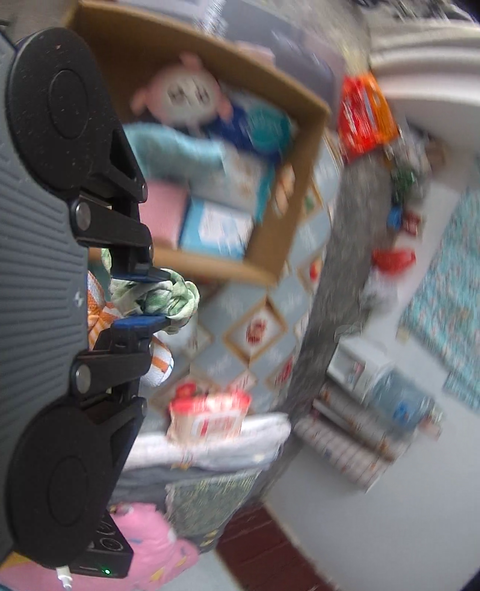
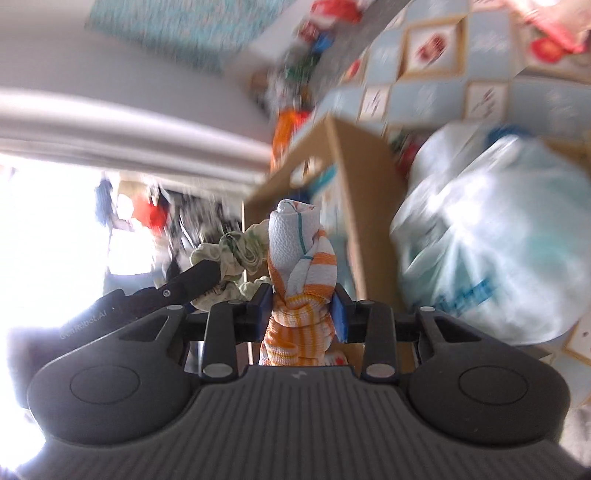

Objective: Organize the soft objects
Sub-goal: 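Carry the scrunchie and striped towel to the box with both tools, then lower the scrunchie and towel into the box and open both tools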

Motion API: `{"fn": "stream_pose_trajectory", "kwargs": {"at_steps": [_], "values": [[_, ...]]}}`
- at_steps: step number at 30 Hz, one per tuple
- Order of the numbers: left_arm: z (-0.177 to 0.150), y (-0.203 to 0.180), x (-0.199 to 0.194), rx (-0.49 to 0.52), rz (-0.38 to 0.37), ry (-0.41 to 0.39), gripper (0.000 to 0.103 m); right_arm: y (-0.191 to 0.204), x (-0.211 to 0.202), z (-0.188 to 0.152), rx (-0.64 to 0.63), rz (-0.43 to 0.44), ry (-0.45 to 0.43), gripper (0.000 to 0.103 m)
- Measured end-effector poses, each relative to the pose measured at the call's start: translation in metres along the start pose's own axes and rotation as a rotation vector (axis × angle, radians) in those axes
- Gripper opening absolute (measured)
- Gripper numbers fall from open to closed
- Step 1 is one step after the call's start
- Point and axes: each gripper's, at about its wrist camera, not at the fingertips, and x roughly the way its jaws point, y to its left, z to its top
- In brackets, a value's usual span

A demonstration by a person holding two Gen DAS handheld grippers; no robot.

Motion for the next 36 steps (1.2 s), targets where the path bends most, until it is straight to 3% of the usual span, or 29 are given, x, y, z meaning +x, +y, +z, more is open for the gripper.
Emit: {"fn": "stream_pose_trajectory", "kwargs": {"at_steps": [8,17,20,28,33,36], "values": [[-0.036,0.094,0.006,-0.104,0.124,0.024,0.019,0.032,0.072,-0.029,-0.208,-0.200,0.196,0.033],[-0.068,0.117,0.050,-0.140,0.111,0.131,0.019,0.033,0.106,-0.039,-0.316,-0.357,0.279,0.036],[-0.075,0.119,0.069,-0.133,0.112,0.189,0.019,0.032,0.105,-0.038,-0.305,-0.364,0.288,0.045],[-0.088,0.125,0.087,-0.107,0.118,0.261,0.019,0.028,0.100,-0.031,-0.260,-0.340,0.237,0.046],[-0.086,0.127,0.093,-0.100,0.171,0.263,0.020,0.024,0.085,-0.026,-0.229,-0.325,0.186,0.047],[-0.085,0.129,0.101,-0.093,0.205,0.300,0.029,0.018,0.080,-0.023,-0.202,-0.315,0.169,0.047]]}}
